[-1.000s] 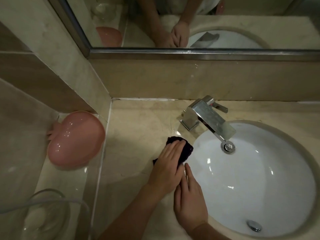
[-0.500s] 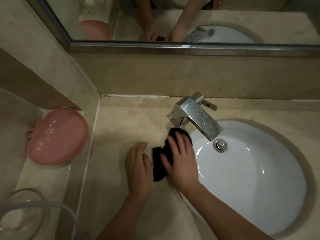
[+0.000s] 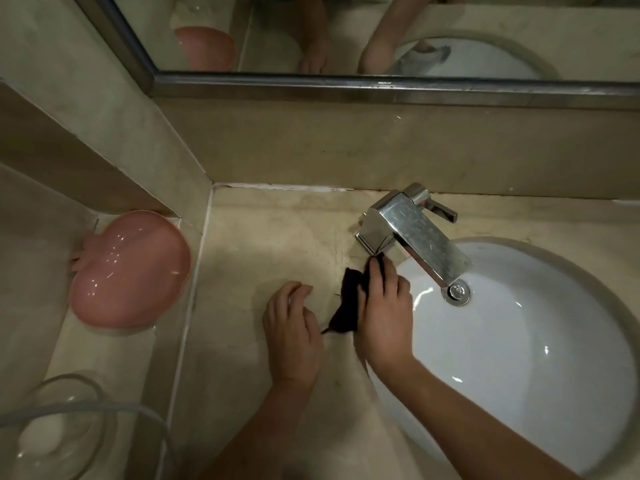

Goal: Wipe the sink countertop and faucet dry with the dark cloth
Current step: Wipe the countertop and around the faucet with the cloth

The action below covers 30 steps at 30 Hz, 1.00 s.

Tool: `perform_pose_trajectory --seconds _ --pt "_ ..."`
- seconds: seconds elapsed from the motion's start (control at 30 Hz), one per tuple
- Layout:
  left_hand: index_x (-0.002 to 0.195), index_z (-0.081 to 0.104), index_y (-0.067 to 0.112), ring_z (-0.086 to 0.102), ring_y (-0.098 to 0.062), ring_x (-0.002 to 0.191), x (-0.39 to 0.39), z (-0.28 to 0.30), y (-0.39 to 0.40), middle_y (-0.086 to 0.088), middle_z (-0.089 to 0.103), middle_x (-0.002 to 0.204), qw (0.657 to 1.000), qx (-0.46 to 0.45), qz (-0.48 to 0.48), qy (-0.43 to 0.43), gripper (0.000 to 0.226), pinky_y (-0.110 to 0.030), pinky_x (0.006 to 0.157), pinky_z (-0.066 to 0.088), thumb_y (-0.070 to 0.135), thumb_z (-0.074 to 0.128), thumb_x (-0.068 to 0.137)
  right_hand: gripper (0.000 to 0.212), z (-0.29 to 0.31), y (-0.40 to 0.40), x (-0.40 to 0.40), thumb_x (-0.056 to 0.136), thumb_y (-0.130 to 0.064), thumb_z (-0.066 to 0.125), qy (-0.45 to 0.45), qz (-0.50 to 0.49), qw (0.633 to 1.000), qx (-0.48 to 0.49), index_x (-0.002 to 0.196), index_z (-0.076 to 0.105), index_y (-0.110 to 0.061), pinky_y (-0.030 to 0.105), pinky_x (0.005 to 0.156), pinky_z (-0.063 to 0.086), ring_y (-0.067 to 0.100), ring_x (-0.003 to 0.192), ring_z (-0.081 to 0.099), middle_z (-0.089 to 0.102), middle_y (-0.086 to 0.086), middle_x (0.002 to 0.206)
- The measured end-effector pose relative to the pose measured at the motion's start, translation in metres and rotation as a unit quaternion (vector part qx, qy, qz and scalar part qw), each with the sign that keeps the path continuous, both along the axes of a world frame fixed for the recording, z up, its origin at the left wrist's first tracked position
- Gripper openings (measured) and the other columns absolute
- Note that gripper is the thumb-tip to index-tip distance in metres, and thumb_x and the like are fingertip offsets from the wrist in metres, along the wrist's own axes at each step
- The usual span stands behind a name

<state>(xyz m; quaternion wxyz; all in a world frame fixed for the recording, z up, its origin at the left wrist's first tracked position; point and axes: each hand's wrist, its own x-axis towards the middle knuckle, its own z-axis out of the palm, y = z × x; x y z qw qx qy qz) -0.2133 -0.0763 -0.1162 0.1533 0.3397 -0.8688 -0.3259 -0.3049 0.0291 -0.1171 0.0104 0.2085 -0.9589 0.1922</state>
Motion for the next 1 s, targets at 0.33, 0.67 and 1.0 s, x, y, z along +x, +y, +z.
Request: perform_pose_trajectory --seconds 0.33,0.67,1.0 --pt "0.114 0.066 0.013 0.049 -0.021 0.116 -0.001 -0.001 -0.001 0.000 0.056 0.126 1.000 0.009 0.003 0.013 0.040 -0.041 0.100 0.043 0.013 0.035 0.089 0.019 0.008 0.014 -0.025 0.099 -0.016 0.052 0.001 -0.013 0.996 -0.091 0.113 0.061 -0.007 0.034 0.084 0.043 0.011 0.096 0.052 0.064 -0.007 0.116" --pt "0.114 0.066 0.013 0.048 -0.020 0.116 0.001 0.000 -0.001 0.000 0.056 0.126 1.000 0.011 0.005 0.017 0.040 -0.045 0.099 0.046 0.015 0.034 0.091 0.056 0.064 0.053 -0.071 0.079 -0.021 0.084 -0.141 -0.065 0.961 -0.231 0.124 0.053 -0.008 0.013 0.072 0.049 0.001 0.088 0.068 0.068 0.007 0.104" --pt "0.108 0.068 0.015 0.049 -0.017 0.114 -0.002 -0.002 -0.001 0.002 0.058 0.121 0.999 0.008 0.019 0.031 0.037 -0.047 0.097 0.047 0.012 0.038 0.088 0.068 0.038 0.074 -0.141 0.078 -0.028 0.081 -0.095 0.061 0.988 -0.105 0.140 0.053 -0.028 0.030 0.090 0.041 0.021 0.118 0.053 0.058 0.002 0.129"
